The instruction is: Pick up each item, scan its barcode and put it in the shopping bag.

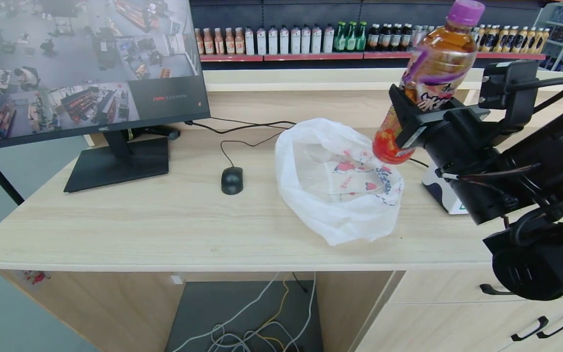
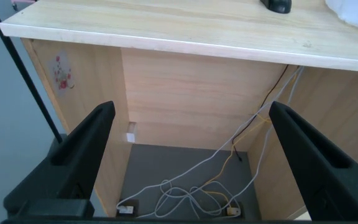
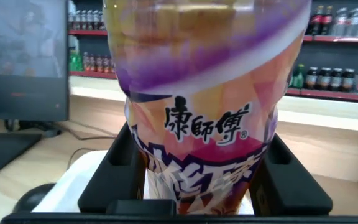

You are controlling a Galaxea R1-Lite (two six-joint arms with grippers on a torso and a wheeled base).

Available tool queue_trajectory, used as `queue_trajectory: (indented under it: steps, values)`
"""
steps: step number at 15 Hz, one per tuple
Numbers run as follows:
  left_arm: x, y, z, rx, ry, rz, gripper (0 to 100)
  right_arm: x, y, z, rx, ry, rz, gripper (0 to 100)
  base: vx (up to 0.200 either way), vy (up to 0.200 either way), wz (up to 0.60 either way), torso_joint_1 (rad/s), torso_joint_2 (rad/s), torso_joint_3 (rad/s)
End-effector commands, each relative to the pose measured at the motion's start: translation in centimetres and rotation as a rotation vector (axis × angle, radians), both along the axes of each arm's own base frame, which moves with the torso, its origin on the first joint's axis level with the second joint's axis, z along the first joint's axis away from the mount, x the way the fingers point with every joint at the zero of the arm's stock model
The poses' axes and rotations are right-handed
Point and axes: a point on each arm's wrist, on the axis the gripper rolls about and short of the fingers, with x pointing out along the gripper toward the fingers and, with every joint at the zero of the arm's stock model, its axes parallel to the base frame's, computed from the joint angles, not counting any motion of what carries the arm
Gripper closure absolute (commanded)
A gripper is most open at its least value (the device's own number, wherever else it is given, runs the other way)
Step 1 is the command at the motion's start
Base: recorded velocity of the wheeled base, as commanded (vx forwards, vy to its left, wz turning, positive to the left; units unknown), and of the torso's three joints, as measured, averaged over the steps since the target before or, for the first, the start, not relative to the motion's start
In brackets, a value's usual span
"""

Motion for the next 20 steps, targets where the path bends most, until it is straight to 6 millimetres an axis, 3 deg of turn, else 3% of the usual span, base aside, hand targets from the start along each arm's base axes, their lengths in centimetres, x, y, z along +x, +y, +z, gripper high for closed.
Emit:
queue_trajectory:
  steps: [1, 7, 11, 17, 20]
  values:
    - [0.0, 0.0, 0.0, 0.0, 0.0, 0.001, 0, 0.1, 0.8, -0.2, -0.013, 0.021, 0.02, 100, 0.0, 0.0, 0.0, 0.0, 0.0, 0.0]
    - [0.0, 0.0, 0.0, -0.002, 0.0, 0.001, 0, 3.4, 3.7, 0.4, -0.042, 0.068, 0.039, 100, 0.0, 0.0, 0.0, 0.0, 0.0, 0.0]
    - [0.0, 0.0, 0.0, -0.002, 0.0, 0.001, 0, 5.5, 5.0, -0.8, -0.052, 0.095, 0.042, 100, 0.0, 0.0, 0.0, 0.0, 0.0, 0.0]
    - [0.0, 0.0, 0.0, -0.003, 0.0, 0.001, 0, 7.2, 5.9, -3.8, -0.069, 0.163, 0.05, 100, 0.0, 0.0, 0.0, 0.0, 0.0, 0.0]
    - [0.0, 0.0, 0.0, -0.003, 0.0, 0.001, 0, 8.3, 6.4, -4.1, -0.054, 0.154, 0.053, 100, 0.0, 0.0, 0.0, 0.0, 0.0, 0.0]
